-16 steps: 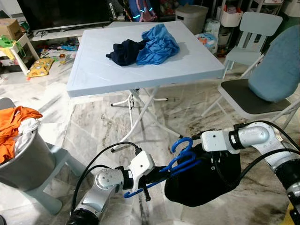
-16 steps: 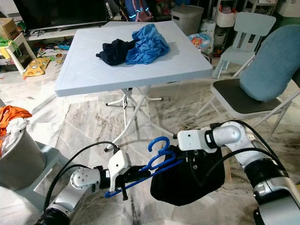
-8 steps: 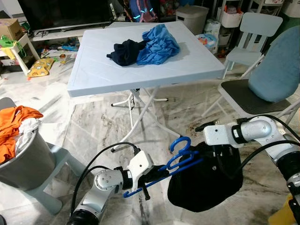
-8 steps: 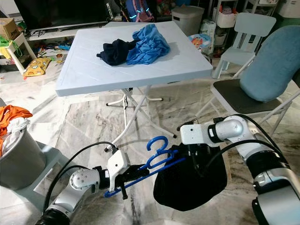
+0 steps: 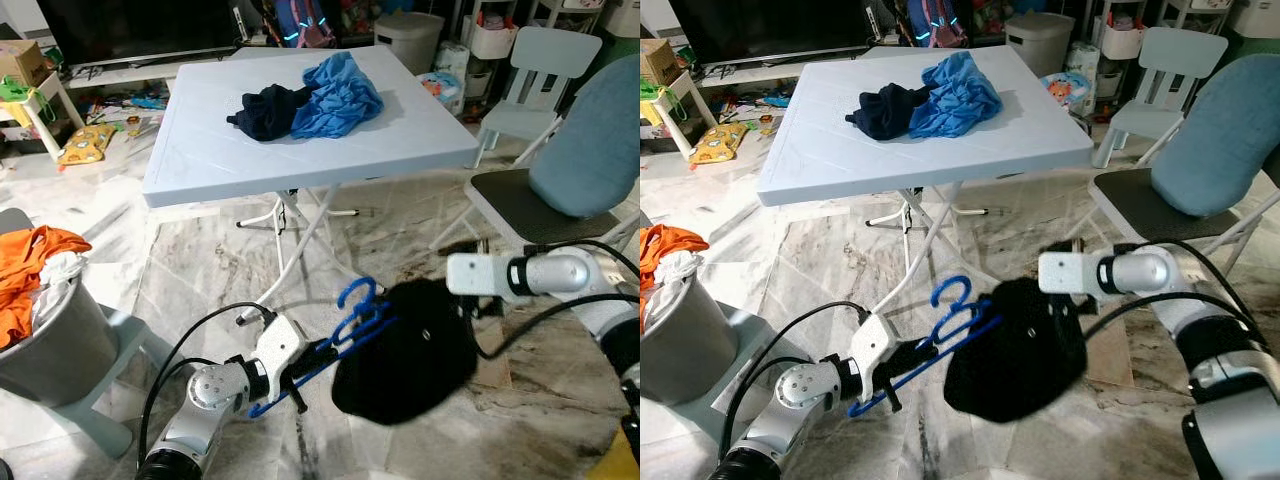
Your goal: Hang hanger
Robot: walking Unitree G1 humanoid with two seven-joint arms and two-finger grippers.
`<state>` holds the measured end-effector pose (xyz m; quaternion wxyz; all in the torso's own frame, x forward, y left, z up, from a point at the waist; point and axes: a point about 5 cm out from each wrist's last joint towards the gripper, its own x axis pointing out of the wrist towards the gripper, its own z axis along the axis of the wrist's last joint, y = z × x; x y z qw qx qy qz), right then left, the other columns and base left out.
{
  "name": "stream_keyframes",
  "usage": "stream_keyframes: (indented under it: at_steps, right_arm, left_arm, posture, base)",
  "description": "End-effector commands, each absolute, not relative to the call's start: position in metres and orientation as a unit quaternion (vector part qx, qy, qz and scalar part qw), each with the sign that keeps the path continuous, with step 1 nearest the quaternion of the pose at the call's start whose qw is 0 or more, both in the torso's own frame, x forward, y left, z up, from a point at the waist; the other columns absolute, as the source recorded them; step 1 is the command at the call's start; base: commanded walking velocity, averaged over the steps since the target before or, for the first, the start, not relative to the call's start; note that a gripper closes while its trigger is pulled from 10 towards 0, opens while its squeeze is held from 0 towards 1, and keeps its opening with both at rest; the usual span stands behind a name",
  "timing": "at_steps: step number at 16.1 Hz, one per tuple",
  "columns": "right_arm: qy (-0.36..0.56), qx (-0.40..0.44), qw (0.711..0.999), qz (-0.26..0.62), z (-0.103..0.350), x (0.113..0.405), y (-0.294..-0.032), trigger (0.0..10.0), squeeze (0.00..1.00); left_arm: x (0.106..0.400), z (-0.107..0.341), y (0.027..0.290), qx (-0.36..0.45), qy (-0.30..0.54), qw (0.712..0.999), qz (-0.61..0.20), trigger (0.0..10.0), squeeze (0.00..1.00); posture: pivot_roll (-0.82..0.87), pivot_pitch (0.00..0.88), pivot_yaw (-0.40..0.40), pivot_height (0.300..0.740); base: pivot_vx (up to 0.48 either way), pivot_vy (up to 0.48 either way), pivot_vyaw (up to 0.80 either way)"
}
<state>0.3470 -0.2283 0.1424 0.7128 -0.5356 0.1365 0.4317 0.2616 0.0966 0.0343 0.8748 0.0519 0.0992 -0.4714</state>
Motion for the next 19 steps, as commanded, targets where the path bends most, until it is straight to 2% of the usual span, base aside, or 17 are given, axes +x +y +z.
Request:
stream_keyframes:
  at_steps: [1,2,3,5,7,9,11,12,13,16,19]
  right_arm:
    - [0.132,-0.534,0.729,0.408,0.147,0.351,-0.231,10.0,0.93]
    - [0.134,-0.522,0.75,0.382,0.145,0.353,-0.233,10.0,0.0]
    - [0.149,-0.487,0.787,0.349,0.134,0.353,-0.235,10.0,0.0]
    - [0.165,-0.452,0.812,0.33,0.123,0.35,-0.234,10.0,0.0]
    - [0.154,-0.273,0.901,0.299,0.11,0.348,-0.213,10.0,0.0]
    - [0.152,-0.212,0.931,0.257,0.097,0.344,-0.208,10.0,0.0]
    - [0.149,-0.156,0.945,0.244,0.094,0.342,-0.203,10.0,0.0]
    - [0.124,-0.098,0.963,0.217,0.096,0.342,-0.198,10.0,0.0]
    - [0.123,-0.085,0.968,0.201,0.096,0.342,-0.198,10.0,0.0]
    - [0.11,-0.111,0.967,0.2,0.097,0.337,-0.191,10.0,0.0]
    - [0.121,-0.128,0.954,0.242,0.091,0.332,-0.183,10.0,0.0]
  left_arm:
    - [0.269,0.044,0.1,0.035,0.073,0.889,-0.452,0.0,0.0]
    - [0.27,0.042,0.103,0.031,0.083,0.898,-0.431,0.0,0.0]
    - [0.271,0.04,0.107,0.013,0.084,0.914,-0.397,0.0,0.0]
    - [0.271,0.041,0.109,-0.014,0.08,0.923,-0.377,0.0,0.0]
    - [0.272,0.05,0.107,-0.071,0.067,0.925,-0.366,0.0,0.0]
    - [0.274,0.056,0.102,-0.085,0.06,0.92,-0.378,0.0,0.0]
    - [0.272,0.057,0.099,-0.083,0.065,0.913,-0.394,0.0,0.0]
    - [0.268,0.058,0.094,-0.088,0.07,0.899,-0.424,0.0,0.0]
    - [0.267,0.06,0.091,-0.092,0.07,0.894,-0.433,0.0,0.0]
    - [0.264,0.07,0.083,-0.134,0.074,0.871,-0.467,0.0,0.0]
    - [0.259,0.072,0.084,-0.137,0.084,0.854,-0.495,0.0,0.0]
  posture:
    - [-0.19,0.0,0.042,0.74]
    - [-0.19,0.0,0.043,0.74]
    - [-0.19,0.0,0.044,0.74]
    - [-0.18,0.0,0.042,0.74]
    - [-0.17,0.0,0.041,0.74]
    - [-0.17,0.0,0.046,0.74]
    - [-0.17,0.0,0.053,0.74]
    - [-0.18,0.0,0.059,0.74]
    - [-0.17,0.0,0.059,0.74]
    - [-0.17,0.0,0.065,0.74]
    - [-0.17,0.0,0.066,0.74]
  base:
    - [0.0,0.0,0.0]
    - [0.0,0.0,0.0]
    - [0.0,0.0,0.0]
    - [0.0,0.0,0.0]
    - [0.0,0.0,0.0]
    - [0.0,0.0,0.0]
    - [0.0,0.0,0.0]
    - [0.0,0.0,0.0]
    - [0.0,0.0,0.0]
    - [0.0,0.0,0.0]
    - [0.0,0.0,0.0]
